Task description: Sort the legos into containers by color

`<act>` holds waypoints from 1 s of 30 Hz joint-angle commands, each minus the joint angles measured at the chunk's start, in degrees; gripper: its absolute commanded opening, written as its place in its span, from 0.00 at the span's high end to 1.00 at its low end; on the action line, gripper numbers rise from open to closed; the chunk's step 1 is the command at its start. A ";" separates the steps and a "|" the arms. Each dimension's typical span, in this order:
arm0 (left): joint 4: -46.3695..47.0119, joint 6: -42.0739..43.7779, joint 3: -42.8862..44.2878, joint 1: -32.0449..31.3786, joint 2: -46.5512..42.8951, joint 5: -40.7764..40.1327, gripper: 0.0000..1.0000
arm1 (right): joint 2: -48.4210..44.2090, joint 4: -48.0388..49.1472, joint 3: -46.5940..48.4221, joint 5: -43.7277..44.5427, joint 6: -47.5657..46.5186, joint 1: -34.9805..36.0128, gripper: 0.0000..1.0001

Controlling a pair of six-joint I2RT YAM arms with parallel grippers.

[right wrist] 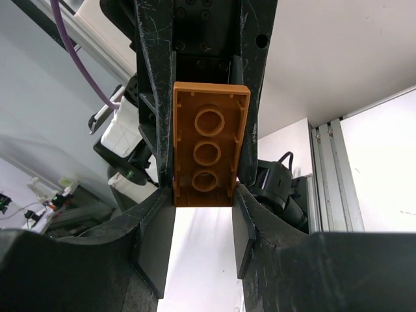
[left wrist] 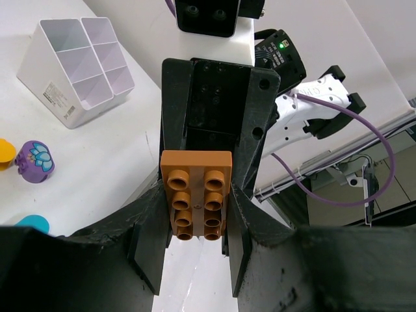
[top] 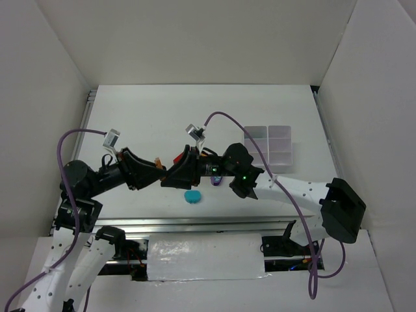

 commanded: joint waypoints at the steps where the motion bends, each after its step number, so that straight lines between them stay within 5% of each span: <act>1: -1.24 1.72 1.44 -0.01 0.28 -0.17 1.00 | -0.05 7.24 1.79 -0.51 0.51 0.75 1.00; 4: -3.44 3.13 2.41 -0.01 0.02 -1.92 0.93 | 0.30 6.28 2.06 -1.21 0.15 0.75 1.00; 7: -5.64 4.45 3.37 -0.01 -0.77 -3.77 0.51 | 0.74 4.96 2.32 -2.62 -0.20 0.66 1.00; 8: -5.73 4.45 3.81 -0.01 -1.21 -3.95 0.17 | 0.83 5.30 1.97 -2.80 -0.11 0.66 1.00; 9: -6.78 4.71 4.25 -0.01 -1.30 -4.39 0.03 | 0.91 5.48 1.71 -2.88 0.06 0.66 1.00; 19: -23.88 11.21 14.35 -0.01 2.47 -24.84 0.00 | -1.72 -3.28 -1.98 3.69 -1.16 0.57 1.00; 25: -35.26 17.44 22.36 -0.01 5.91 -46.47 0.01 | -11.89 -18.66 -6.91 18.97 2.07 -3.64 1.00; 30: -38.51 22.99 19.20 -0.01 4.59 -57.72 0.01 | -19.20 -45.21 -7.86 34.72 12.78 -14.61 1.00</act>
